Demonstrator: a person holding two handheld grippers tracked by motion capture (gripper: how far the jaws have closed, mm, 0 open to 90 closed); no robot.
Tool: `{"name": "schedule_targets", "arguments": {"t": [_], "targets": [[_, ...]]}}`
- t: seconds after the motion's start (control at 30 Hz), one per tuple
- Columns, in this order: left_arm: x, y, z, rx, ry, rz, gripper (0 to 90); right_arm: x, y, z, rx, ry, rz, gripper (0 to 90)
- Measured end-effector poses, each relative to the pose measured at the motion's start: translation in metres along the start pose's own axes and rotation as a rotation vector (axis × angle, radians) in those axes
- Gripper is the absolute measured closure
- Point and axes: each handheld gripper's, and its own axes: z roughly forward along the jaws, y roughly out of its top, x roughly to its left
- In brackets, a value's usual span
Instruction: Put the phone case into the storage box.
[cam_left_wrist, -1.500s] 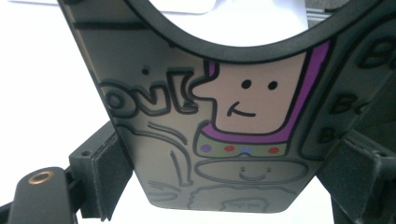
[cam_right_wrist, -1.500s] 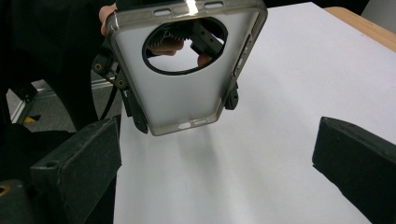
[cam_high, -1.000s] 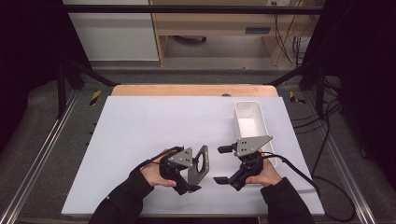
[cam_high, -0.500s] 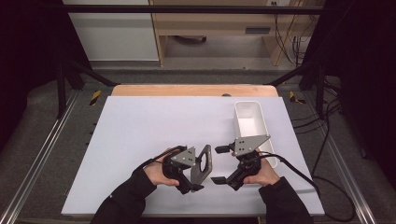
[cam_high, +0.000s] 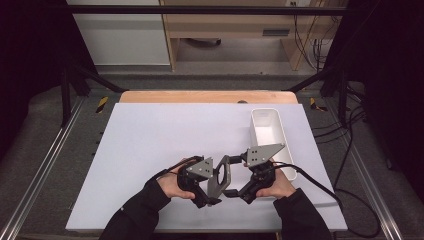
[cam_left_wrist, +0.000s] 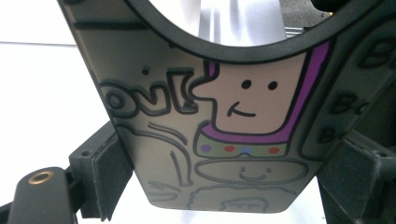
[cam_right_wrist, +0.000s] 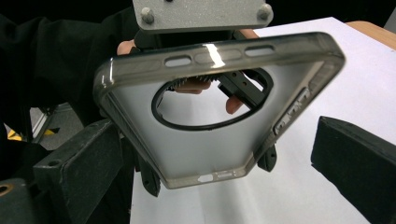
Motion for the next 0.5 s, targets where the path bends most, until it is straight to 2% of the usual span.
{"name": "schedule_targets", "arguments": {"t": [0.5], "targets": [[-0.0015, 0.0027, 0.0027, -0.013, -0.023, 0.011, 11.7, -0.0013, 0.0004, 0.0067, -0.004, 0.031, -0.010, 6.2]]}}
